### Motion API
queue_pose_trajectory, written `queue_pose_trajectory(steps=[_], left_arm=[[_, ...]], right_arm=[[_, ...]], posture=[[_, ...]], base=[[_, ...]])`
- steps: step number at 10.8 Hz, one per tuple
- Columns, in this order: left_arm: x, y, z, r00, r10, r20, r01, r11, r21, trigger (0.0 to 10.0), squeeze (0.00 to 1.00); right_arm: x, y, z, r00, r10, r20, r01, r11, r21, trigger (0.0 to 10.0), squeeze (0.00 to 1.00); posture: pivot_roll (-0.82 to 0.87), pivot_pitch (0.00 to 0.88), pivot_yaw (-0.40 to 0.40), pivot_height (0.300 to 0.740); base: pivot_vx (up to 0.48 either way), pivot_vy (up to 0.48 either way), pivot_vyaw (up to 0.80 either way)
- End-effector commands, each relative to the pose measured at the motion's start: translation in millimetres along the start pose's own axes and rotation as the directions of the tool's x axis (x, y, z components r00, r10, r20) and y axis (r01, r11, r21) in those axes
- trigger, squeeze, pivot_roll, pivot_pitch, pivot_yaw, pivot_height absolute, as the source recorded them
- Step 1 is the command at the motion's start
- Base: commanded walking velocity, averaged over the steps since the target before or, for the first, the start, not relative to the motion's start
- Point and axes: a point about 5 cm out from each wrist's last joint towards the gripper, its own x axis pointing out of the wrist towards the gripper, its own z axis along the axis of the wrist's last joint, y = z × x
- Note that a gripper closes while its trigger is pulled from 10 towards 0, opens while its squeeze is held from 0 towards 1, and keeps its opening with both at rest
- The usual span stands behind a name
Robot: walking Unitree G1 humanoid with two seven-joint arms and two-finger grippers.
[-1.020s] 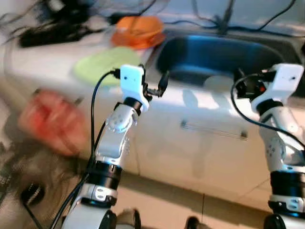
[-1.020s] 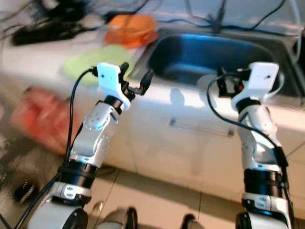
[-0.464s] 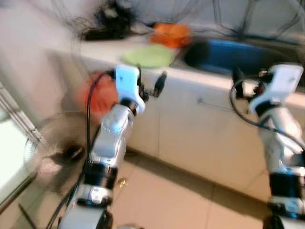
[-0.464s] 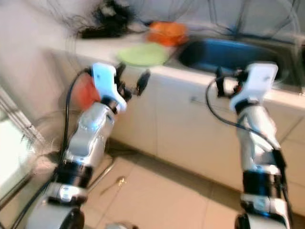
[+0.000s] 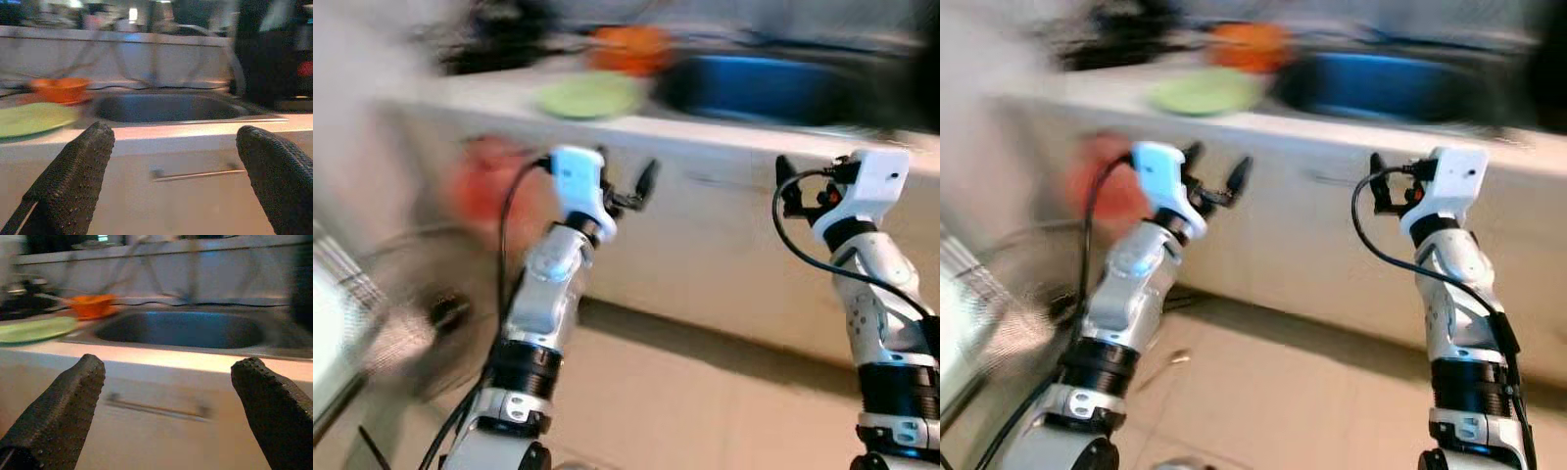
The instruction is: Kitchen organization
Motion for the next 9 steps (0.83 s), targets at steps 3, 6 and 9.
queue_pose_trajectory(steps=[3,6,9], left_arm=[[-0.4,3.8,3.7,1.0,0.003,0.016,-0.004,1.0,0.013,10.0,0.0],[-2.3,1.0,0.5,1.0,-0.004,0.013,0.004,1.0,-0.017,10.0,0.0],[-8.5,5.9,-19.9,0.998,0.025,-0.062,-0.027,0.999,-0.031,10.0,0.0]], right_arm=[[1.1,1.6,2.2,1.0,0.01,0.004,-0.01,1.0,0.003,10.0,0.0],[-0.1,1.5,-0.7,1.0,0.014,-0.004,-0.014,1.0,0.006,10.0,0.0],[-0.8,2.0,-7.5,0.999,0.016,-0.028,-0.016,1.0,0.004,10.0,0.0]], posture=[[0.07,0.022,0.046,0.74],[0.07,0.021,0.048,0.74],[0.07,0.02,0.047,0.74]], base=[[0.0,0.0,-0.8],[0.0,0.0,-0.8],[0.0,0.0,-0.8]])
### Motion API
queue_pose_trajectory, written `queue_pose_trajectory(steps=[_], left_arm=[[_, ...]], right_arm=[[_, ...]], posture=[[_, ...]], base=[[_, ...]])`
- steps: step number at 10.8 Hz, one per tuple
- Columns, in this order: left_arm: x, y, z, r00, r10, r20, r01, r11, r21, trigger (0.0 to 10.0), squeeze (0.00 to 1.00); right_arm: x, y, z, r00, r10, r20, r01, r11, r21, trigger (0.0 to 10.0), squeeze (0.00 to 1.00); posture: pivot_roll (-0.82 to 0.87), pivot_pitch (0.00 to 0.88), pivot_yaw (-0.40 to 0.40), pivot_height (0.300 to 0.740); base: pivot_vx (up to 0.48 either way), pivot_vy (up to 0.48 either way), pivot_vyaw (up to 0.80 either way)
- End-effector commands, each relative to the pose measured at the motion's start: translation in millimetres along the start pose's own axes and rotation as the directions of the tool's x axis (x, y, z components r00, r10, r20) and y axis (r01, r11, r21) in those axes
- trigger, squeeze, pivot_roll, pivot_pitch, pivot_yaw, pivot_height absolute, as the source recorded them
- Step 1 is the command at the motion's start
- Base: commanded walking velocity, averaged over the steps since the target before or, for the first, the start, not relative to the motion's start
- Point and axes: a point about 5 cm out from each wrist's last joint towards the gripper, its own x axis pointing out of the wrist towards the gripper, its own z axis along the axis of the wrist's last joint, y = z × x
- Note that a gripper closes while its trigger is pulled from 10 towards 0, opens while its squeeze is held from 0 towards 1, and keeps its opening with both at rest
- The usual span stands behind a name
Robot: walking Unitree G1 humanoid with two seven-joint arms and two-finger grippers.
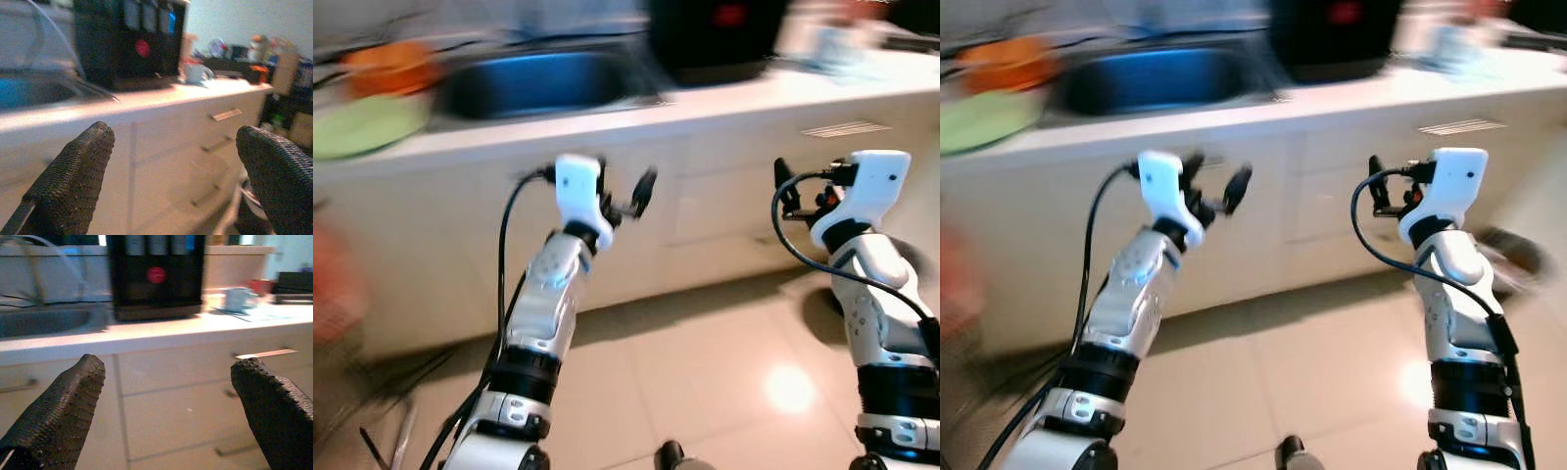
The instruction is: Kitchen organization
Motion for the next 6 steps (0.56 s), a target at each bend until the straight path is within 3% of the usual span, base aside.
queue_pose_trajectory(steps=[1,2,4,6], left_arm=[[-6.2,11.6,-16.2,0.995,0.066,-0.069,-0.067,0.998,-0.007,10.0,0.0],[-12.1,24.0,-29.6,0.982,0.14,-0.126,-0.142,0.99,-0.013,10.0,0.0],[-35.3,50.5,-70.0,0.919,0.267,-0.291,-0.282,0.96,-0.007,10.0,0.0],[-65.1,64.2,-105.8,0.838,0.32,-0.442,-0.328,0.943,0.061,10.0,0.0]], right_arm=[[-3.0,0.0,-10.9,0.999,0.007,-0.034,-0.007,1.0,-0.003,10.0,0.0],[-5.7,-1.4,-23.8,0.997,0.013,-0.071,-0.012,1.0,0.017,10.0,0.0],[-17.2,5.0,-74.7,0.973,0.084,-0.216,-0.067,0.994,0.083,10.0,0.0],[-35.8,20.1,-126.0,0.925,0.093,-0.367,-0.06,0.993,0.101,10.0,0.0]], posture=[[0.07,0.02,0.051,0.74],[0.07,0.02,0.053,0.74],[0.06,0.021,0.059,0.74],[0.07,0.023,0.063,0.74]], base=[[0.0,0.0,-0.8],[0.0,0.0,-0.8],[0.0,0.0,0.0],[0.0,0.0,0.0]])
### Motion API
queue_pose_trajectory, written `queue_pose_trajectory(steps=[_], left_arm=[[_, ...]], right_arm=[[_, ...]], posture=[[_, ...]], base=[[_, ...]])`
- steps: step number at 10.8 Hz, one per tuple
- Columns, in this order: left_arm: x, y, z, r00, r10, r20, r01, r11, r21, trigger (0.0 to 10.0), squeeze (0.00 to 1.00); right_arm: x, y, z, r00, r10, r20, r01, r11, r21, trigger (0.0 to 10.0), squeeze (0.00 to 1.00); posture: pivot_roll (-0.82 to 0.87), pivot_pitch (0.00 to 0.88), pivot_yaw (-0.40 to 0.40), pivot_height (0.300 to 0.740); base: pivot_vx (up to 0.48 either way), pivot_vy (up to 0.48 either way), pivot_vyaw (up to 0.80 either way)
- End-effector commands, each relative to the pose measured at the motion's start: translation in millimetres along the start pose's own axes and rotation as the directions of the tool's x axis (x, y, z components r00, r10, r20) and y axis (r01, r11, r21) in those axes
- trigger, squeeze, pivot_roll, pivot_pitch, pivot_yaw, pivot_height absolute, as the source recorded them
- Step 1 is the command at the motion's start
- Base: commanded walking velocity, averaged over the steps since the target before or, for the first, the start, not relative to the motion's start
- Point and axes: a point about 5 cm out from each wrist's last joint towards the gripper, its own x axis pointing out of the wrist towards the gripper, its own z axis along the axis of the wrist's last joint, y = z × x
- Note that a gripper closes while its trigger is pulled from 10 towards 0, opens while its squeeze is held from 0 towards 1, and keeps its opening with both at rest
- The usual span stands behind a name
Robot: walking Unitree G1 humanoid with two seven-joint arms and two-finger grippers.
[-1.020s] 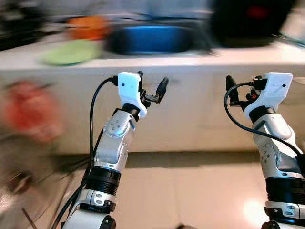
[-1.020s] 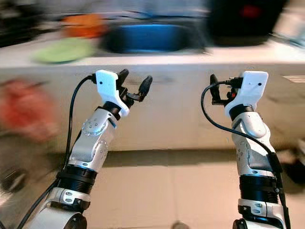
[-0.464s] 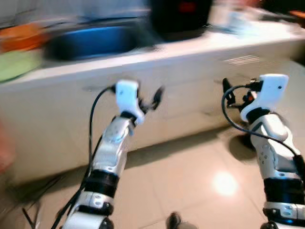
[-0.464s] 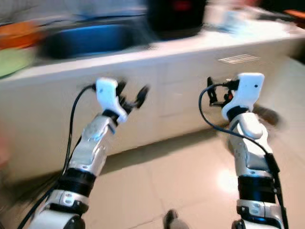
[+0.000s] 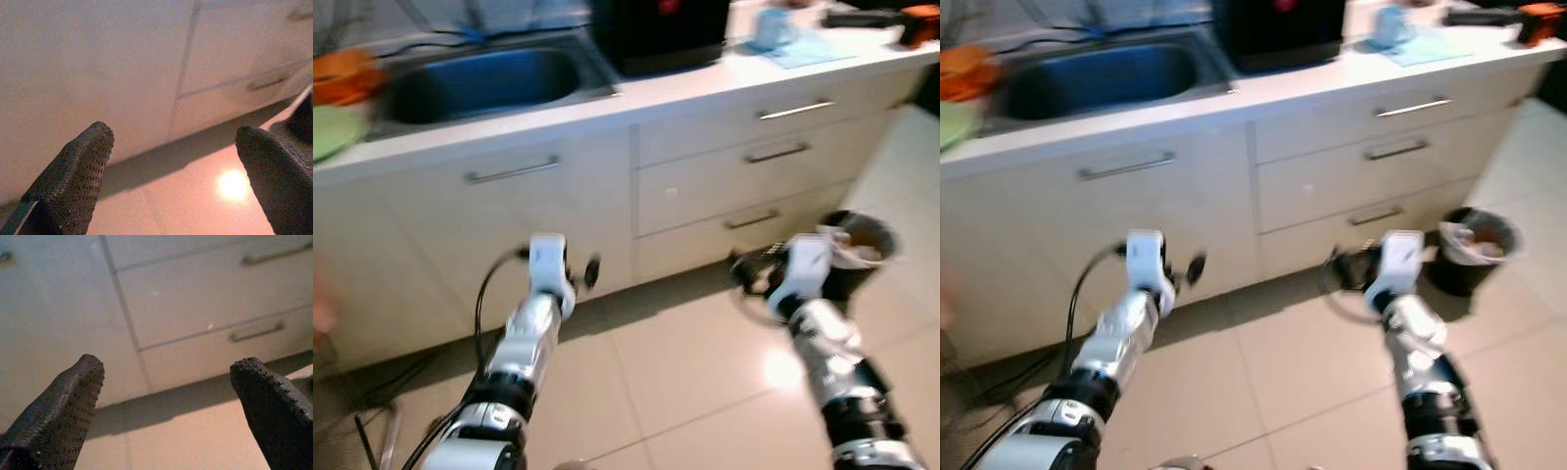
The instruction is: Kitchen organization
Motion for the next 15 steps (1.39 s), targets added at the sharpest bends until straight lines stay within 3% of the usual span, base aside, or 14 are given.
queue_pose_trajectory(steps=[1,3,5,9,12,15], left_arm=[[-5.1,13.1,-16.8,0.997,0.046,-0.062,-0.046,0.999,0.003,10.0,0.0],[-14.2,18.9,-47.9,0.977,0.057,-0.207,-0.055,0.998,0.017,10.0,0.0],[-24.7,18.2,-72.8,0.948,0.025,-0.317,-0.017,0.999,0.028,10.0,0.0],[-40.9,18.9,-102.1,0.886,0.013,-0.464,0.009,0.999,0.045,10.0,0.0],[-42.7,17.0,-105.5,0.875,0.006,-0.485,0.036,0.996,0.078,10.0,0.0],[-47.0,15.4,-112.1,0.866,0.005,-0.501,0.044,0.995,0.087,10.0,0.0]], right_arm=[[-3.4,3.1,-25.4,0.997,-0.005,-0.073,0.007,1.0,0.026,10.0,0.0],[-8.1,4.0,-63.2,0.976,-0.063,-0.211,0.076,0.996,0.055,10.0,0.0],[-13.1,9.2,-85.8,0.95,-0.08,-0.303,0.092,0.995,0.027,10.0,0.0],[-36.2,22.8,-129.0,0.888,-0.065,-0.454,0.078,0.997,0.011,10.0,0.0],[-39.7,20.1,-133.0,0.88,-0.077,-0.469,0.095,0.995,0.015,10.0,0.0],[-39.2,23.0,-133.7,0.878,-0.059,-0.475,0.071,0.997,0.007,10.0,0.0]], posture=[[0.07,0.025,0.068,0.74],[0.07,0.019,0.072,0.74],[0.06,0.008,0.081,0.74],[0.04,0.0,0.097,0.74],[0.03,0.0,0.105,0.74],[0.04,0.0,0.101,0.74]], base=[[0.0,0.0,0.0],[0.0,0.0,0.0],[0.0,0.0,-0.27],[0.0,0.0,-0.8],[0.101,0.0,-0.76],[0.395,0.0,0.0]])
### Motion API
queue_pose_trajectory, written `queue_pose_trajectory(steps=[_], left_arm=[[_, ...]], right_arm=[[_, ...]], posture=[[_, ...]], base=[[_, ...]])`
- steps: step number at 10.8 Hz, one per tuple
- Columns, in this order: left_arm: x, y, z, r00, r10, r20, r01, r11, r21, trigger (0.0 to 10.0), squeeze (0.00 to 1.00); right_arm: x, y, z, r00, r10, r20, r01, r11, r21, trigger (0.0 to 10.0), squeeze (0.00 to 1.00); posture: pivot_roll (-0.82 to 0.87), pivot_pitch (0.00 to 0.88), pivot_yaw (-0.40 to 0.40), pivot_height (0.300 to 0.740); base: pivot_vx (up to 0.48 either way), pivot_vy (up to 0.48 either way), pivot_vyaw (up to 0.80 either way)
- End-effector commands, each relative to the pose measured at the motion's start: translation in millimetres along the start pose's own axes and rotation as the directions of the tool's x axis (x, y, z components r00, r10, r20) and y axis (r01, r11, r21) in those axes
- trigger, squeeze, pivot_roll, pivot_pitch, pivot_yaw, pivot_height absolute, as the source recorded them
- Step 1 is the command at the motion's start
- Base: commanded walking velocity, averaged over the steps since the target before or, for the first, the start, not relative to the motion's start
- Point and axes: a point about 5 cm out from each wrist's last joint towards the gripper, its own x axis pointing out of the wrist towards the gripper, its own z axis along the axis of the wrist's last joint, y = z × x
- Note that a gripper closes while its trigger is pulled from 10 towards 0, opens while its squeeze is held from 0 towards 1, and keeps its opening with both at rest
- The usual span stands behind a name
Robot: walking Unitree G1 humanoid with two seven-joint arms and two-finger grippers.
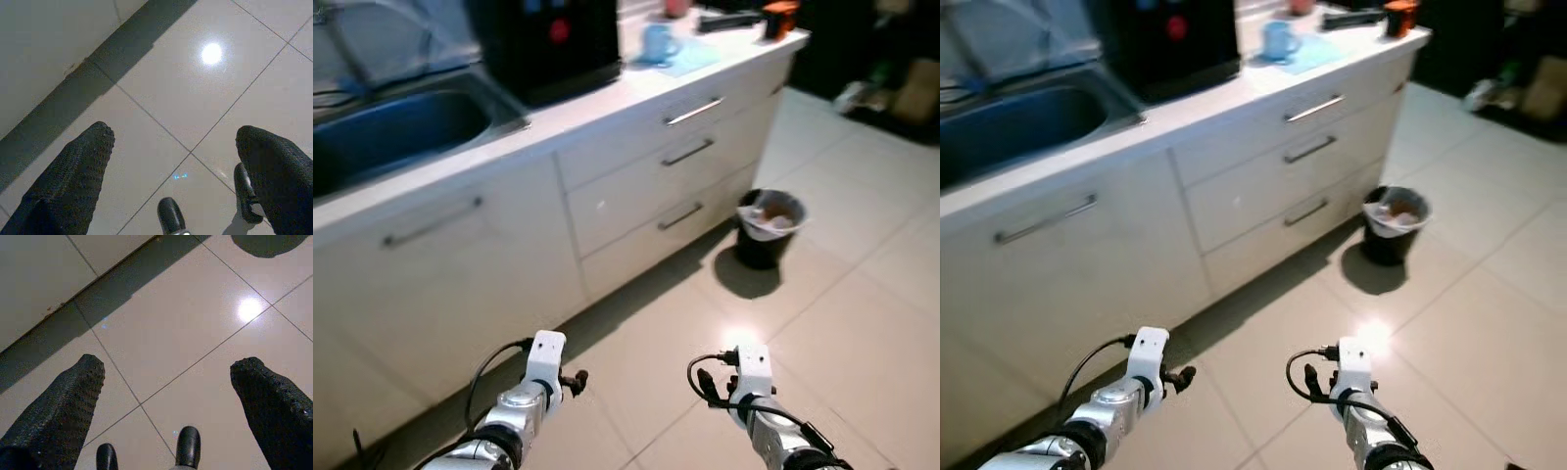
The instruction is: Kitchen organization
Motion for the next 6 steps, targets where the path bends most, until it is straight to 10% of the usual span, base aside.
queue_pose_trajectory(steps=[1,6], left_arm=[[-0.8,3.0,-3.0,1.0,0.011,-0.015,-0.011,1.0,0.012,10.0,0.0],[-0.9,3.3,-4.6,0.999,0.022,-0.023,-0.021,0.999,0.04,10.0,0.0]], right_arm=[[1.3,3.6,3.0,1.0,0.013,0.006,-0.013,1.0,-0.022,10.0,0.0],[1.2,7.6,0.0,0.999,0.033,-0.002,-0.033,0.998,-0.054,10.0,0.0]], posture=[[0.04,0.0,0.098,0.74],[0.04,0.007,0.094,0.74]], base=[[0.435,0.0,0.0],[0.346,0.331,0.0]])
